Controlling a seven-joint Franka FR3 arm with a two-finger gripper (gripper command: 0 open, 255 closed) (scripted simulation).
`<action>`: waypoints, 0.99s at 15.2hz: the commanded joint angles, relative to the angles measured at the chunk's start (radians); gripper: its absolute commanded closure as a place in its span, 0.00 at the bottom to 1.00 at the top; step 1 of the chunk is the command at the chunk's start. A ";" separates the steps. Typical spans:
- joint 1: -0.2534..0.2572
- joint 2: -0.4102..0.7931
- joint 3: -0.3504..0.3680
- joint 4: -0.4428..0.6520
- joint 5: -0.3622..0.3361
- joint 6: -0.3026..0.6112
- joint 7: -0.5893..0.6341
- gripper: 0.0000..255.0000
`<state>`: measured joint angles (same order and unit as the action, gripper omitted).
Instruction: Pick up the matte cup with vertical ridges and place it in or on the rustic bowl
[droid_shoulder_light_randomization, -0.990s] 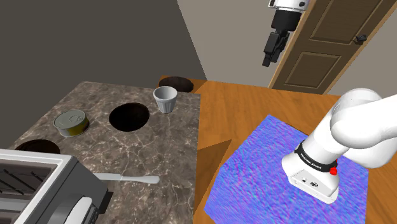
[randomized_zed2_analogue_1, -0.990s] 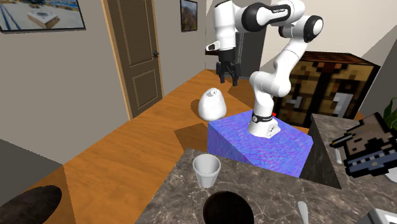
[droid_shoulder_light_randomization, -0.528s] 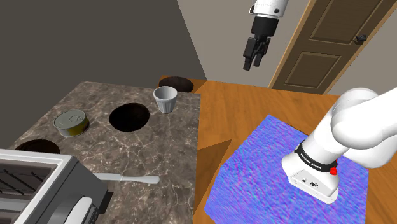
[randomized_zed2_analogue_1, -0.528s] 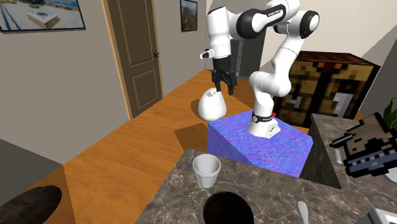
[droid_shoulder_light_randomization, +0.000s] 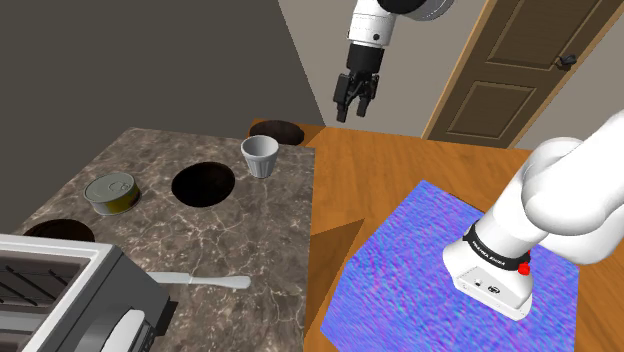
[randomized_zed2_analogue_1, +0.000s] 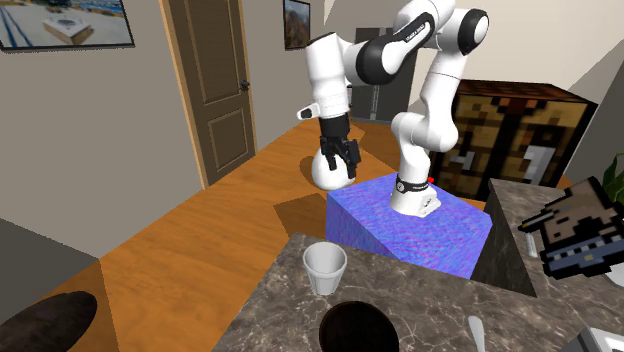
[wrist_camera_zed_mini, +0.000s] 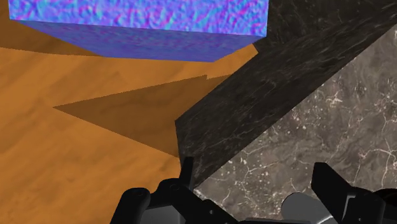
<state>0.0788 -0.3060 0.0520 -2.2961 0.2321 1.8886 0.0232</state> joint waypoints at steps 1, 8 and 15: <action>0.010 0.080 0.014 0.051 0.015 0.030 0.018 0.00; 0.041 0.342 0.051 0.245 0.046 0.103 0.075 0.00; 0.074 0.609 0.074 0.500 0.052 0.121 0.137 0.00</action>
<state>0.1465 0.2605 0.1217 -1.8358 0.2840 2.0053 0.1493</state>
